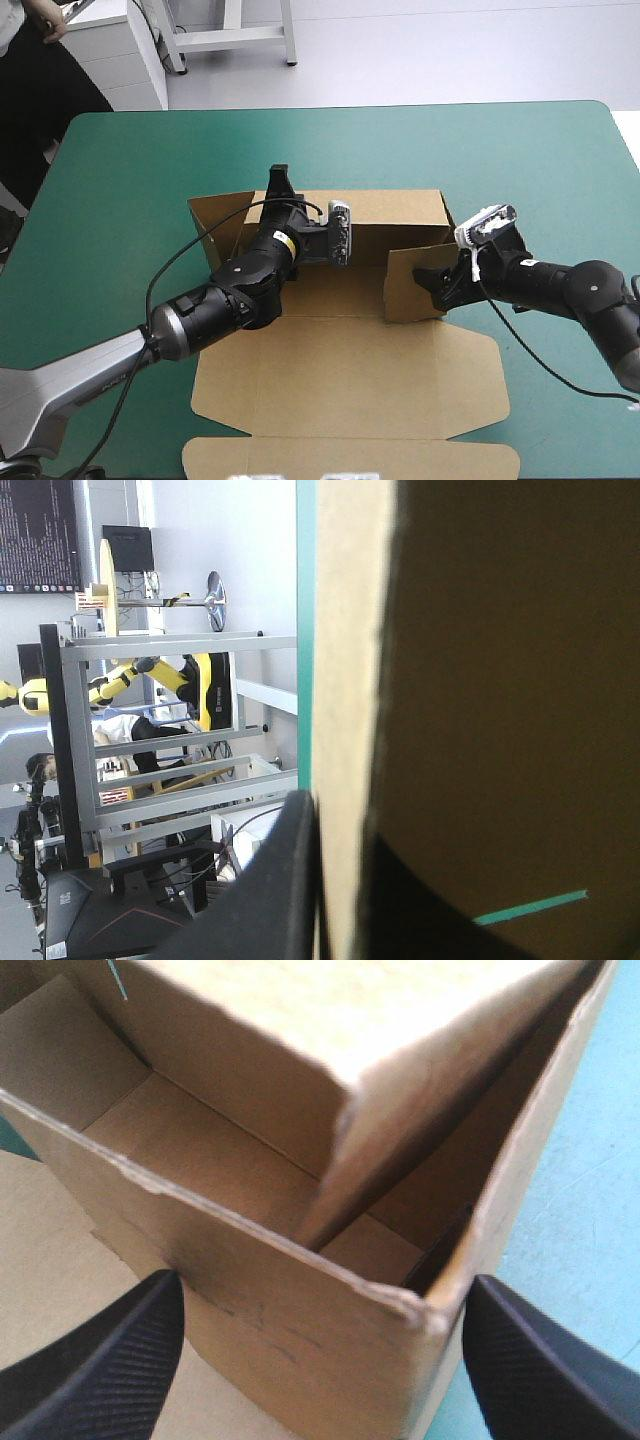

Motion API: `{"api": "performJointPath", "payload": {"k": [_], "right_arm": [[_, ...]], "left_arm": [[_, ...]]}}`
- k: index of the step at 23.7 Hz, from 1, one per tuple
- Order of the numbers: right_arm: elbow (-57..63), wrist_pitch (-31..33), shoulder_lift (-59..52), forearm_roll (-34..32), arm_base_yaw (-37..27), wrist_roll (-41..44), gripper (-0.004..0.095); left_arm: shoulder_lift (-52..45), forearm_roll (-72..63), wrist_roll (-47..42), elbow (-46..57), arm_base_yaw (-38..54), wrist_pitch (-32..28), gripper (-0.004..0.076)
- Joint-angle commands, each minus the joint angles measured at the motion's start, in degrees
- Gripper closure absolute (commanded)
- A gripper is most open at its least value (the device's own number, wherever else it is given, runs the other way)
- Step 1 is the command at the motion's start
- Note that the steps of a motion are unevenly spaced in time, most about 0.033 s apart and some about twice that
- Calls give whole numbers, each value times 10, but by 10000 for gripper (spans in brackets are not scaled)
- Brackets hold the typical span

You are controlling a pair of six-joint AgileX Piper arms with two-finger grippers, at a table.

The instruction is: Fold the box

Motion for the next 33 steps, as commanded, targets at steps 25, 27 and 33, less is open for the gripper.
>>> {"api": "performJointPath", "payload": {"k": [25, 27, 33], "right_arm": [[-14, -189, 29, 9, 100, 26, 924], [-14, -223, 29, 4, 100, 43, 924], [-14, -304, 29, 9, 100, 78, 924]], "left_arm": [[-27, -28, -28, -15, -37, -14, 579], [-38, -29, -28, -15, -51, -2, 308], [-55, -16, -75, -15, -116, 40, 52]]}}
